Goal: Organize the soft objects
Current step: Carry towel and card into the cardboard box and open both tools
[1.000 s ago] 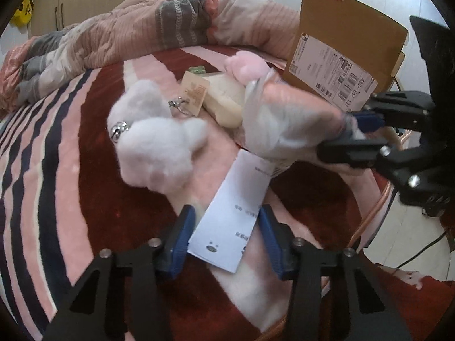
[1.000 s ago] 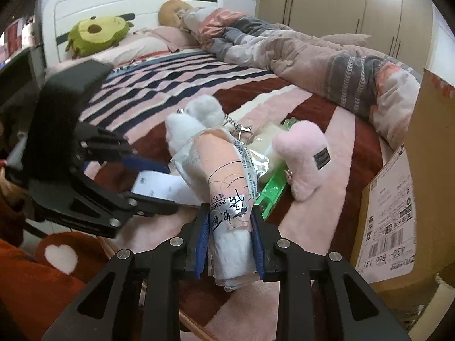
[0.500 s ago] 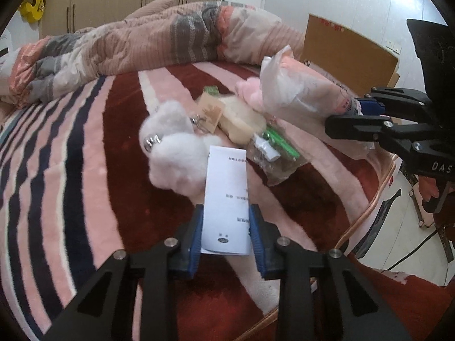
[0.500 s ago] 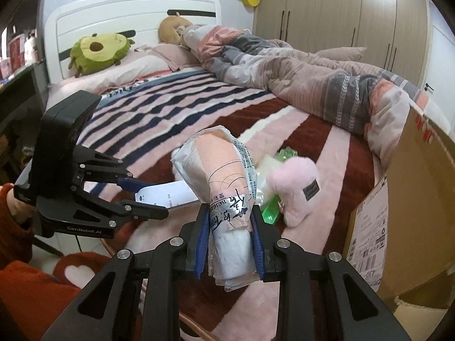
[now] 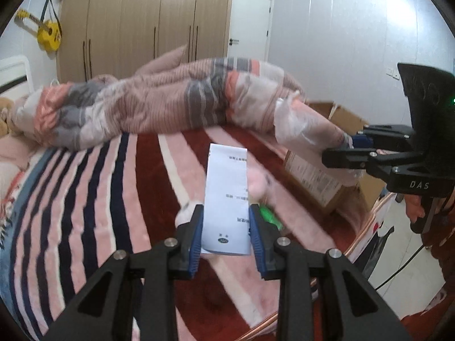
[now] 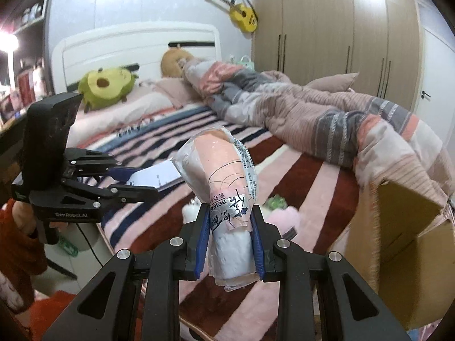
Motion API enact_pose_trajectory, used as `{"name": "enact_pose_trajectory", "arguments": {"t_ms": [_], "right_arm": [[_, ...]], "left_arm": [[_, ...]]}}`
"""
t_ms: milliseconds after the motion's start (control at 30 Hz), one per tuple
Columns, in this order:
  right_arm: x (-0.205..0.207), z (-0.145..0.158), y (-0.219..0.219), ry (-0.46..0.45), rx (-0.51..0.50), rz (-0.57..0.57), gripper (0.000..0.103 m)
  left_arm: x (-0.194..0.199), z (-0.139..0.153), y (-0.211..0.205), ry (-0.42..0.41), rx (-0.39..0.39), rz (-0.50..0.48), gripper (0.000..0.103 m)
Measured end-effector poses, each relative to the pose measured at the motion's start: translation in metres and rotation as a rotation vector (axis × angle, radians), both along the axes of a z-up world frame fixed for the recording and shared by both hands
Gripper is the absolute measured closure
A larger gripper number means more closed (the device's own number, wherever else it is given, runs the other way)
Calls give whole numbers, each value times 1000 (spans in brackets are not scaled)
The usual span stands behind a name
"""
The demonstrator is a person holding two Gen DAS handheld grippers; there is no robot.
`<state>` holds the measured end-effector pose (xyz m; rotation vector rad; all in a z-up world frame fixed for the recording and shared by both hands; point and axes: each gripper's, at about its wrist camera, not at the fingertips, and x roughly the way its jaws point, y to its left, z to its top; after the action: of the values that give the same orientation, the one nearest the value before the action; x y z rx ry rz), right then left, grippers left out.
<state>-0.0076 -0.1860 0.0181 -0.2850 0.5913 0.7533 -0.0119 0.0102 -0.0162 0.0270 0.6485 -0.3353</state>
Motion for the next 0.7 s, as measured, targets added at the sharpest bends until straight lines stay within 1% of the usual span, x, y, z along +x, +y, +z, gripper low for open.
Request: {"name": "enact_pose_trajectory", "arguments": {"t_ms": [100, 167, 200, 300, 367, 433, 500, 533, 633, 700], "right_arm": [[0, 17, -20, -18, 33, -32, 81], [3, 28, -38, -28, 56, -63, 81], [4, 33, -49, -35, 62, -89, 81], [11, 43, -77, -66, 49, -171, 81], [18, 46, -98, -47, 61, -222, 81], [27, 43, -117, -35, 50, -285, 81], [37, 37, -133, -27, 8, -357, 81], [45, 30, -141, -3, -9, -387, 80], [60, 11, -156, 59, -43, -433, 80], [67, -3, -160, 84, -69, -452, 80]], "left_arm": [[2, 25, -14, -39, 27, -6, 75], [6, 38, -25, -58, 28, -22, 75], [10, 48, -35, -72, 27, -40, 75], [23, 65, -63, -94, 27, -95, 75], [33, 70, -82, -95, 26, -129, 75], [47, 75, -106, -86, 19, -176, 75], [60, 78, -127, -74, 14, -215, 75], [68, 78, -140, -66, 14, -235, 75], [87, 75, -167, -36, 10, -274, 75], [100, 71, -183, -10, 12, -300, 75]]}}
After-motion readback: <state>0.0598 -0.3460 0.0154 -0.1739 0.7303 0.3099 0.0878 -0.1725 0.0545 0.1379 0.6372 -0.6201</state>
